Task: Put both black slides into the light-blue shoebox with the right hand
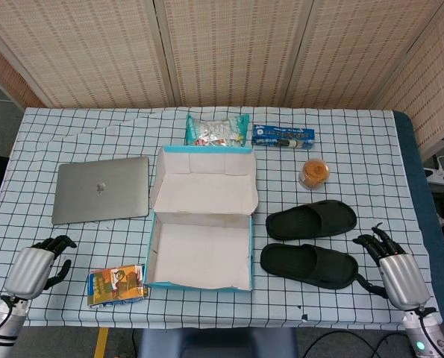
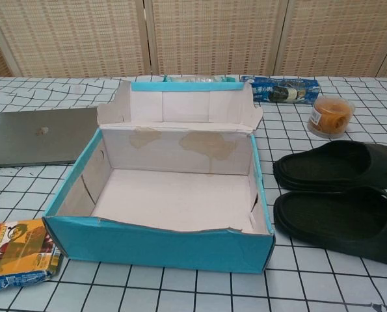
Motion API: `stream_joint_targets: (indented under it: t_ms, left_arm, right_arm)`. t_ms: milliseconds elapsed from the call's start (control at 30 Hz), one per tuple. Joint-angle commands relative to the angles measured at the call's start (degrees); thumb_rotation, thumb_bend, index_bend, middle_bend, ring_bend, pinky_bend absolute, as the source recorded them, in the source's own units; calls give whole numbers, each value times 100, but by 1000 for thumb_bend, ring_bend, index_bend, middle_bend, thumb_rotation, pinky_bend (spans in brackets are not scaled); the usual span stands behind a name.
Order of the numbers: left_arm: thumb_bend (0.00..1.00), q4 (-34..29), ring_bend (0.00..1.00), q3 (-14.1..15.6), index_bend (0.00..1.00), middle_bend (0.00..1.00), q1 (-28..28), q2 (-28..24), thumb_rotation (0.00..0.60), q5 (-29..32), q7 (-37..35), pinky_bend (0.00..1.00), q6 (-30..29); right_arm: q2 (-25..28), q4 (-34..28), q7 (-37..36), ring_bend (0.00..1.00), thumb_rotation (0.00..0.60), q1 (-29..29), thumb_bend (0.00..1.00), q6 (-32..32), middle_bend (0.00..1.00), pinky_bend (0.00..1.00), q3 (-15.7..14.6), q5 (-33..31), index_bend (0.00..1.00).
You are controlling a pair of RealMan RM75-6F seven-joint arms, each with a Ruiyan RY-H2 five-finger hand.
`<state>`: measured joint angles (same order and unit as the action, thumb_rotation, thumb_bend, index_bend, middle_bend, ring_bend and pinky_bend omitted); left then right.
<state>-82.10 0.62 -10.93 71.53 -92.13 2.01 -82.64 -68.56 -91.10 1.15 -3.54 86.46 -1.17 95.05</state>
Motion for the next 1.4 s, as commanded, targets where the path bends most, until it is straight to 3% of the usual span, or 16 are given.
stream_joint_targets:
  t_ms: [33,400,500,733,867,1133,1400]
  left_arm:
    - [455,-11,383,-3,359,310,1,2,600,16,-13,594,9]
    - [455,67,383,8,361,310,-32,31,600,10,-77,595,69]
    - [456,90,383,21,363,310,-38,38,600,33,-33,596,116]
    - [455,-21,383,30,374,306,19,-2,600,-98,17,594,-101]
    - [455,-5,383,20,375,306,-7,26,600,-9,31,595,20]
    - [456,-40,383,8,388,305,11,-1,600,-26,8,595,-50]
    - [455,-23,383,-10,390,305,16,-4,600,0,-39,594,-55]
  right_arm:
    - [13,-27,27,87,600,-5,124,-48,228,310,-10,-43,246]
    - [74,-175,238,87,600,-33,124,-198,228,298,-37,-114,214]
    - [8,-45,258,87,600,-52,117,-187,228,206,-88,29,193]
    - [12,58,138,69,600,-114,25,-374,185,122,-274,195,84]
    - [120,-66,181,20,600,-213,5,-766,142,72,-277,-92,37]
    - [144,-289,507,0,600,-413,0,-1563,105,66,-297,-673,0]
    - [-86,-63,476,0,600,-630,0,-2177,105,66,-322,-995,0]
